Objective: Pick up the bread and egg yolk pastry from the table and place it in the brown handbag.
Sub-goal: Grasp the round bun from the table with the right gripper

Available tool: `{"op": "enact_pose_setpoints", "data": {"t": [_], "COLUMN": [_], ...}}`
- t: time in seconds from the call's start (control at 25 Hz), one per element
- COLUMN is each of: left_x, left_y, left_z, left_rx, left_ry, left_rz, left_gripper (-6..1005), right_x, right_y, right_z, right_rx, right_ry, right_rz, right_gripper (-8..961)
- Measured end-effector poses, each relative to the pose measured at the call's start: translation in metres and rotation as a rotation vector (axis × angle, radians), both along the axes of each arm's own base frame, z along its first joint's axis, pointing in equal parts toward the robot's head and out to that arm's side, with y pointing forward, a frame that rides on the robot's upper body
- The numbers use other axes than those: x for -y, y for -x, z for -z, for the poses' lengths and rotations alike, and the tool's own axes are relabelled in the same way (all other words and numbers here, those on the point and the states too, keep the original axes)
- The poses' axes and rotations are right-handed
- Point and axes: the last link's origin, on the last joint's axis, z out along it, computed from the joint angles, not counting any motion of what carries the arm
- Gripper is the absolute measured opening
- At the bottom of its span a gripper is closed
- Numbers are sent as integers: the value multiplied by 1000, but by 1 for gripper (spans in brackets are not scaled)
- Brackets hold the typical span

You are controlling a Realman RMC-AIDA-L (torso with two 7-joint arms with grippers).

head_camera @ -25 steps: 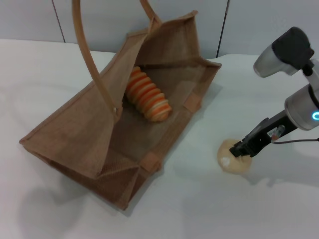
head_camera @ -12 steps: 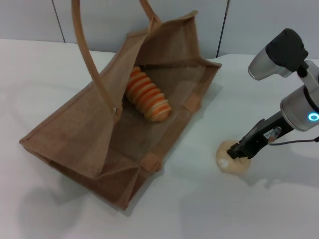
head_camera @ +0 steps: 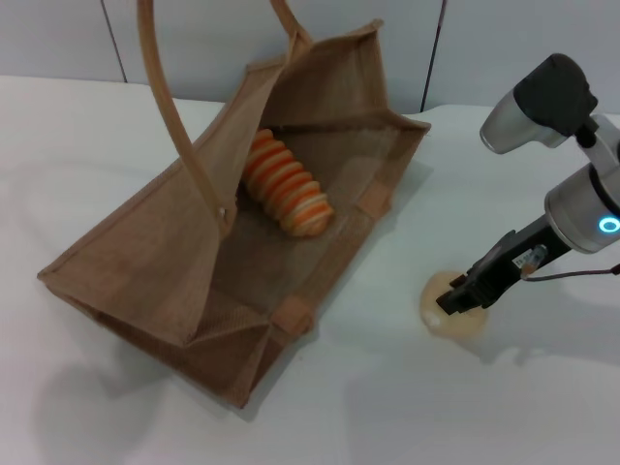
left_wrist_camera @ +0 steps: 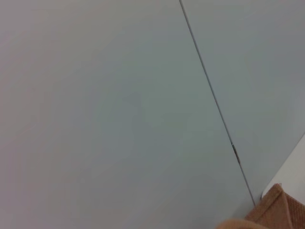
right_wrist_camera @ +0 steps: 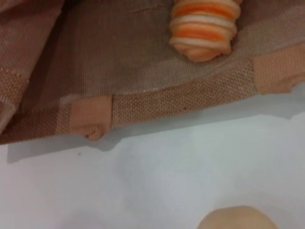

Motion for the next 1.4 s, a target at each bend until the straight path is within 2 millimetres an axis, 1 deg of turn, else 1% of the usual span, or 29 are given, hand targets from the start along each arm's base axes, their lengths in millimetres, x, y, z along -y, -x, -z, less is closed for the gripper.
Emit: {"op": "enact_pose_setpoints", "data": {"t": [0.44, 0.6, 0.76, 1.08, 1.4], "left_x": [0, 0, 0, 0, -1], "left_y": [1, 1, 0, 1, -2], "left_z": [-2, -1, -1, 1, 1], "left_rx": [-1, -2, -3, -4, -2], "left_ry": [-5, -4, -4, 3, 4], "left_rz": [0, 1, 1, 0, 6], "left_gripper": [112, 112, 112, 112, 112], "right_x": [0, -3, -5, -9, -12], "right_y": [6, 3, 1, -2, -8], "right_z": [-2, -7, -8, -4, 7], "right_rx": [11, 47, 72, 83, 104], "right_ry": [7, -12, -27, -56, -61], "right_rz": [3, 7, 10, 10, 25], "right_gripper": [423, 678, 787, 787, 788]}}
